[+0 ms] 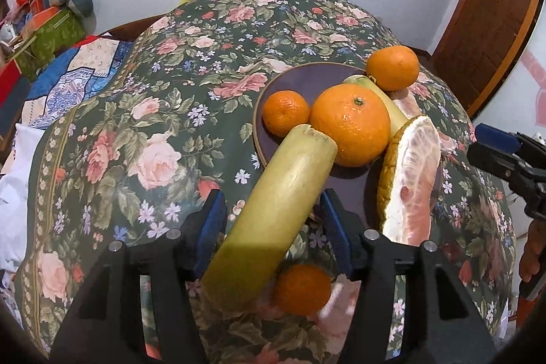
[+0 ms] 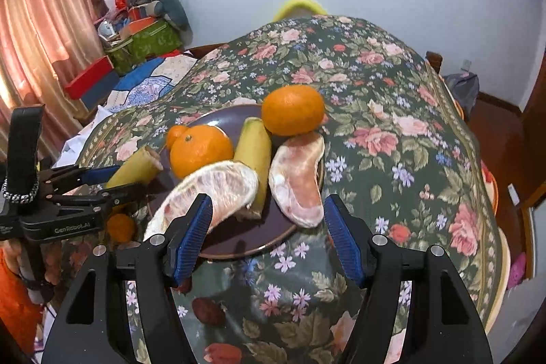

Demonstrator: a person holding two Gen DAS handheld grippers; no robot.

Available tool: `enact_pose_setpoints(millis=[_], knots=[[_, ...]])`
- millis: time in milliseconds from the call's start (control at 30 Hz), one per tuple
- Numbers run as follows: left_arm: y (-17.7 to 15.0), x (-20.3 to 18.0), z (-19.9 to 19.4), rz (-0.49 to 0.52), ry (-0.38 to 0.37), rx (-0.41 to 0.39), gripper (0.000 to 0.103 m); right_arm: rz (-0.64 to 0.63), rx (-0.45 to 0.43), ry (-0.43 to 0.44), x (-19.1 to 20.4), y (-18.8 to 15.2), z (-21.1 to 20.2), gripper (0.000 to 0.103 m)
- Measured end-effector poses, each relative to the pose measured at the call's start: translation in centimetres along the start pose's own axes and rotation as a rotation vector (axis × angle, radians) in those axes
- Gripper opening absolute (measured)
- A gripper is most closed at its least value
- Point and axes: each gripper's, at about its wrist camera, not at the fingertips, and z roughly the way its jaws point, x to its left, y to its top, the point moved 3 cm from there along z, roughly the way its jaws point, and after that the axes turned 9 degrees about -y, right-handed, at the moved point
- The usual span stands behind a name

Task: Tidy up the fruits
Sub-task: 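Grasp the loose yellow cylinder with the left tool and lift it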

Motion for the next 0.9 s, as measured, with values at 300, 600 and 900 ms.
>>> enact_pose_setpoints(millis=[300, 600, 900], knots=[[0.0, 0.1, -0.1, -0.01, 0.008, -0.025, 0.04, 0.008, 0.026, 0.024, 0.3, -1.0, 0.5, 0.065], [0.0, 0.5, -2.3, -0.041, -0.01, -0.066, 0.036, -0.072, 0.053, 0.057, 4.0, -2.5, 0.8, 0.077], [0.3, -0.2, -4.9, -0.03, -0.023, -0.12, 0.036, -0.131, 0.1, 0.066, 6.4, -3.5, 2.0, 0.082]])
